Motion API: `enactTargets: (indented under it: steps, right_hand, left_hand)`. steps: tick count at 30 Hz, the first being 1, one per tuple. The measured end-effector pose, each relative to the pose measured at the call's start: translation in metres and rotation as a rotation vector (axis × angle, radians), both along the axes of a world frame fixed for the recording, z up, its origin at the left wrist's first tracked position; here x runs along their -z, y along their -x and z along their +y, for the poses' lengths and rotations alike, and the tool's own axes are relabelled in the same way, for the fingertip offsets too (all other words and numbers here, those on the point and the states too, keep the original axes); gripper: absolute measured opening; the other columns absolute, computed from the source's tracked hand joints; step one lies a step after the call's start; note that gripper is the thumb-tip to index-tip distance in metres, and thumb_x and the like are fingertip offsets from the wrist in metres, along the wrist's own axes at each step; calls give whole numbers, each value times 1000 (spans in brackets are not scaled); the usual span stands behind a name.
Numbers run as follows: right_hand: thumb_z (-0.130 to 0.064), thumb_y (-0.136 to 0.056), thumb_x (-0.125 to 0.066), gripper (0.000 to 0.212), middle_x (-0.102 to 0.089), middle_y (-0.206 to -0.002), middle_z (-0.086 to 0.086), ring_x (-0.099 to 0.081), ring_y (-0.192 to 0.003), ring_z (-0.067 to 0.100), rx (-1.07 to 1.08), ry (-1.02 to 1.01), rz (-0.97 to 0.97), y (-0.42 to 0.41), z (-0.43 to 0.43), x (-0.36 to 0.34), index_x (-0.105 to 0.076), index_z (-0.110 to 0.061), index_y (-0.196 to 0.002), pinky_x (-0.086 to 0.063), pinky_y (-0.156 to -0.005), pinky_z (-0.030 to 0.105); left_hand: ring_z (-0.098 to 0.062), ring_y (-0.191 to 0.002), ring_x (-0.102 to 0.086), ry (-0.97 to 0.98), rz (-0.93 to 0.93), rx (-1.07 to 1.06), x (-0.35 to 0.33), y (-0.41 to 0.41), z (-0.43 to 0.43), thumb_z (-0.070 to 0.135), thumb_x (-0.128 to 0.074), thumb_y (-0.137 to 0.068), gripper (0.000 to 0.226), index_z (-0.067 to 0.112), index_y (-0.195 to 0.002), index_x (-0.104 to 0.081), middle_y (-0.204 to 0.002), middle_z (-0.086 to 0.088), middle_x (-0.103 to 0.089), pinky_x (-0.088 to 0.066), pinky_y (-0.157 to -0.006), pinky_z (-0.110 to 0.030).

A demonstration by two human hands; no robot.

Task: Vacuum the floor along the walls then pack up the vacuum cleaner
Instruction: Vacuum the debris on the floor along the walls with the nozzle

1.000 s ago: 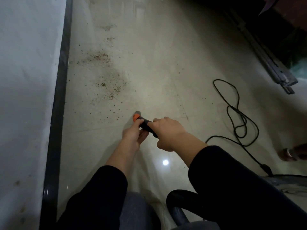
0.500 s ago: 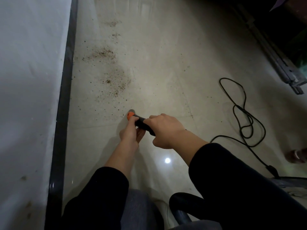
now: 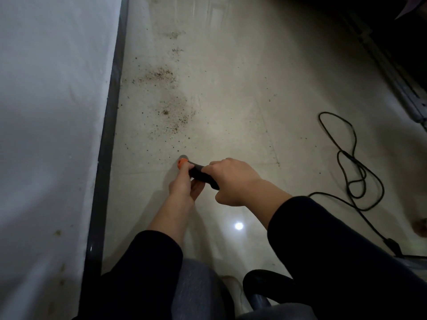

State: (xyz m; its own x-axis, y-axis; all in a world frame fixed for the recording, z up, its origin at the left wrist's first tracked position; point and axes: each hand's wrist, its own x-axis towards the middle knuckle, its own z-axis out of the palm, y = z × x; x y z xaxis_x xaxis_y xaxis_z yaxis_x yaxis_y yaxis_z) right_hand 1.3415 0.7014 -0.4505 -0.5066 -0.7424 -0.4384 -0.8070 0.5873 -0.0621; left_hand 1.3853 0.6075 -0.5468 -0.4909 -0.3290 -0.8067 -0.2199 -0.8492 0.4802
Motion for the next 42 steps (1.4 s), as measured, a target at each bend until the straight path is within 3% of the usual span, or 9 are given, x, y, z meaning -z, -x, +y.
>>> enactTargets:
  steps: [12, 17, 23, 30, 34, 42]
  right_hand:
    - [-10, -80, -54, 30, -58, -100, 3, -46, -79, 22, -81, 24, -8, -10, -21, 9, -56, -17, -109, -34, -62, 30]
    - [-9, -80, -54, 29, -59, -97, 2, -52, -78, 22, -99, 35, -28, -11, -29, 11, -57, -18, -107, -32, -54, 27]
    - [-8, -80, -55, 30, -58, -100, 2, -53, -81, 23, -125, 53, -52, -13, -38, 12, -56, -19, -109, -35, -57, 29]
    - [-6, -84, -54, 35, -58, -105, 3, -46, -80, 21, -169, 62, -55, -17, -52, 14, -55, -18, -116, -26, -50, 26]
    - [-6, -84, -55, 36, -57, -106, 3, -46, -80, 21, -191, 66, -66, -20, -62, 15, -54, -18, -118, -28, -54, 27]
    - [-5, -84, -56, 40, -56, -107, 3, -45, -81, 20, -227, 82, -83, -27, -78, 18, -53, -20, -122, -27, -55, 26]
  left_hand:
    - [-19, -85, -63, -2, -31, -32, 2, -19, -23, 24, -58, -94, 9, 19, -86, -59, -94, -8, -61, -54, -91, -34]
    - [-20, -87, -63, 8, -26, -57, 4, -24, -31, 23, -57, -95, 9, 19, -87, -58, -97, -9, -61, -53, -93, -35]
    - [-20, -90, -63, 38, -38, -74, 7, -30, -40, 26, -58, -94, 8, 18, -91, -59, -100, -8, -61, -54, -91, -34]
    - [-21, -93, -63, 64, -60, -104, 8, -38, -54, 27, -59, -94, 10, 18, -97, -58, -104, -10, -61, -55, -84, -32]
    - [-22, -97, -63, 67, -59, -128, 5, -44, -62, 27, -58, -95, 7, 22, -90, -57, -107, -11, -61, -54, -91, -35]
    - [-25, -100, -63, 55, -71, -181, 7, -56, -77, 27, -60, -95, 27, 11, -116, -55, -111, -14, -60, -54, -94, -37]
